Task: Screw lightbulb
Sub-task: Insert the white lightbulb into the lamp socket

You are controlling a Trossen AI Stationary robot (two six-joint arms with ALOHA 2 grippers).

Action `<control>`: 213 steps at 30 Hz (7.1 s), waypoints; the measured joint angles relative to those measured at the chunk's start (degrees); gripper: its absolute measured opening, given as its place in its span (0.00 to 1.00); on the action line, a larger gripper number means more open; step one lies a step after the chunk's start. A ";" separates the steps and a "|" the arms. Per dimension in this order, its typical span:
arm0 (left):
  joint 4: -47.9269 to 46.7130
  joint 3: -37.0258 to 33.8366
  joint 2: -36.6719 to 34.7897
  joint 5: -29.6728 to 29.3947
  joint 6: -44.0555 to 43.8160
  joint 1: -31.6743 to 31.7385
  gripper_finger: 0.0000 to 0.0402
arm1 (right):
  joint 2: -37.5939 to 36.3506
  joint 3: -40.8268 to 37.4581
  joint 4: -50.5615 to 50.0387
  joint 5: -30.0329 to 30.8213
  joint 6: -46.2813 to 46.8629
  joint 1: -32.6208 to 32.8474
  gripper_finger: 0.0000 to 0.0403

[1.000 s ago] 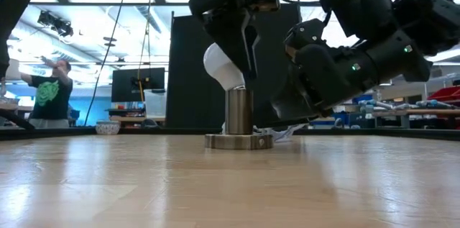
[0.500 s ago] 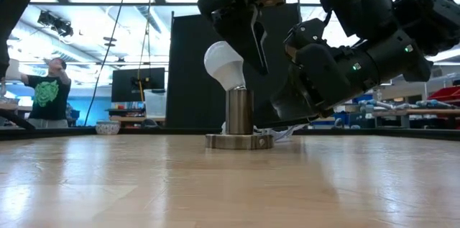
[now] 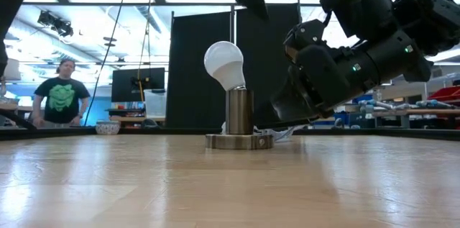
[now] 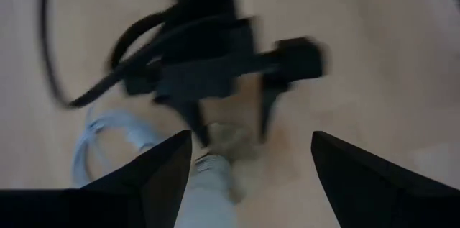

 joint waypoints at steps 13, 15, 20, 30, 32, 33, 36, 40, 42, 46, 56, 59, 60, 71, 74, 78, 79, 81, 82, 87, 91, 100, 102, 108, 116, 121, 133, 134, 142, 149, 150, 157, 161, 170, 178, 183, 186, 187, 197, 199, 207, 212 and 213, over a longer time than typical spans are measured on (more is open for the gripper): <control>41.14 -39.20 -18.31 -7.20 -14.81 -11.96 0.65 | 0.00 -0.04 -1.15 0.04 1.45 0.02 0.76; 48.17 -47.72 -21.12 -11.32 -18.83 -12.75 0.64 | 0.00 -0.04 -1.15 0.04 1.46 0.04 0.76; 65.46 -63.80 -24.20 -19.95 -29.31 -12.86 0.63 | 0.00 -0.04 -1.12 0.04 1.46 0.02 0.76; 78.98 -74.69 -23.95 -24.29 -38.23 -8.98 0.63 | -0.02 -0.04 -1.03 0.04 1.44 -0.02 0.76; 80.65 -75.93 -23.99 -25.22 -38.16 -8.08 0.63 | -0.02 -0.04 -1.03 0.04 1.43 -0.04 0.76; 81.67 -76.73 -23.99 -25.56 -37.65 -7.69 0.63 | -0.02 -0.04 -0.95 0.04 1.44 -0.04 0.76; 87.64 -79.43 -23.97 -25.64 -34.82 -7.29 0.65 | -0.02 -0.04 -0.93 0.04 1.44 -0.04 0.76; 96.22 -83.66 -23.97 -25.92 -31.53 -7.35 0.68 | -0.02 -0.04 -0.81 0.04 1.40 -0.05 0.76; 99.20 -85.17 -23.97 -26.21 -31.28 -7.29 0.70 | -0.02 -0.04 -0.76 0.04 1.36 -0.07 0.76; 104.61 -86.93 -22.67 -27.52 -31.08 -7.33 0.71 | -0.02 -0.04 -0.67 0.04 1.15 -0.05 0.76; 121.81 -85.42 -8.69 -28.17 -28.57 -7.29 0.73 | -0.02 -0.04 -0.65 0.04 1.31 -0.07 0.76; 127.11 -84.71 -5.62 -28.45 -26.58 -7.29 0.73 | -0.02 -0.04 -0.72 0.03 1.31 -0.05 0.76; 128.24 -84.46 -4.95 -28.68 -26.22 -7.29 0.73 | -0.02 -0.04 -0.71 0.02 1.31 -0.07 0.76; 132.34 -84.27 -2.83 -32.98 -24.72 -7.01 0.73 | -0.02 -0.04 -0.67 0.02 1.42 -0.07 0.76; 133.65 -84.25 -2.83 -32.64 -24.42 -6.45 0.73 | -0.02 -0.04 -0.82 0.02 1.42 -0.07 0.76; 134.20 -84.19 -2.83 -31.40 -24.37 -5.64 0.73 | -0.02 -0.04 -0.82 0.00 1.42 -0.07 0.76; 134.34 -83.95 -2.83 -30.82 -24.32 -5.40 0.73 | -0.02 -0.04 -0.82 0.00 1.42 -0.07 0.76; 134.49 -83.08 -2.83 -29.36 -23.68 -5.04 0.73 | -0.02 -0.04 -0.82 0.01 1.42 -0.07 0.76; 134.53 -82.59 -2.83 -28.71 -23.00 -4.98 0.73 | -0.02 -0.04 -0.82 0.01 1.42 -0.07 0.76; 133.86 -80.12 -2.83 -27.93 -19.65 -4.86 0.73 | -0.02 -0.04 -0.82 0.00 1.46 -0.07 0.76; 130.68 -78.88 -2.83 -26.47 -19.08 -4.86 0.73 | -0.02 -0.04 -0.82 0.02 1.45 -0.07 0.76; 128.32 -77.72 -2.83 -25.73 -19.06 -3.86 0.69 | -0.02 -0.04 -0.74 0.02 1.46 -0.07 0.76; 128.29 -77.72 -2.83 -25.02 -19.06 -3.50 0.67 | -0.02 -0.04 -0.71 0.02 1.46 -0.07 0.76; 128.31 -77.72 -2.83 -22.40 -19.06 -3.04 0.63 | -0.02 -0.04 -0.67 0.02 1.46 -0.07 0.76; 127.99 -77.72 -2.83 -22.20 -19.11 -2.98 0.60 | -0.02 -0.04 -0.63 0.02 1.49 -0.07 0.76; 127.50 -77.74 -2.88 -19.77 -21.84 -1.47 0.60 | -0.02 -0.04 -0.63 0.02 1.88 -0.07 0.76; 120.29 -73.96 -3.12 -11.36 -23.44 1.17 0.60 | -0.02 -0.04 -0.74 0.07 2.14 -0.04 0.76; 119.06 -73.23 -3.11 -11.16 -23.07 1.17 0.60 | -0.02 -0.04 -0.74 0.07 2.12 -0.04 0.76; 109.28 -68.57 -4.07 -8.56 -21.64 1.33 0.60 | -0.02 -0.04 0.10 0.04 1.24 -0.15 0.76; 103.63 -67.95 -6.67 -8.36 -20.42 1.39 0.60 | -0.02 -0.02 0.68 0.04 0.82 -0.33 0.76; 102.88 -67.91 -6.98 -8.31 -20.43 1.40 0.60 | -0.02 -0.02 0.69 0.04 0.61 -0.33 0.76; 98.81 -65.79 -7.05 -7.07 -20.40 1.44 0.60 | -0.02 0.00 -0.35 0.02 -0.15 -0.22 0.76; 95.95 -64.41 -7.30 -6.74 -19.76 1.52 0.60 | -0.50 0.00 -1.16 0.00 0.35 -0.22 0.76; 93.70 -63.03 -7.31 -6.07 -19.09 1.67 0.60 | -5.00 -1.98 -5.43 -0.55 0.79 0.01 0.76; 93.29 -62.99 -7.34 -2.48 -20.05 3.14 0.60 | -7.17 -2.45 -8.94 -5.31 1.01 1.47 0.76; 91.31 -61.81 -7.34 -0.05 -19.98 3.69 0.60 | -6.97 -2.45 -8.45 -3.05 0.89 1.55 0.76; 90.29 -61.26 -7.36 0.21 -18.89 3.64 0.60 | -6.95 -2.45 -5.30 -2.68 -0.66 1.53 0.76; 90.23 -61.24 -7.36 0.34 -18.87 3.64 0.60 | -6.95 -2.43 -4.79 -2.95 -0.85 1.55 0.76; 89.66 -61.19 -7.34 0.56 -18.56 3.91 0.60 | -6.47 -5.09 1.77 -2.88 -0.07 2.03 0.76; 89.55 -61.19 -7.34 0.59 -18.52 3.93 0.60 | -6.47 -5.47 1.43 -2.89 0.55 2.03 0.76; 89.48 -61.19 -7.36 0.56 -18.50 3.91 0.60 | -6.46 -5.46 3.90 -4.01 0.09 2.03 0.76; 89.50 -61.19 -7.34 0.56 -18.50 3.91 0.60 | -6.47 -5.46 4.40 -4.03 -0.38 1.92 0.76; 89.50 -61.19 -7.34 0.56 -18.52 3.91 0.60 | -6.47 -5.46 4.49 -4.02 -0.19 1.92 0.76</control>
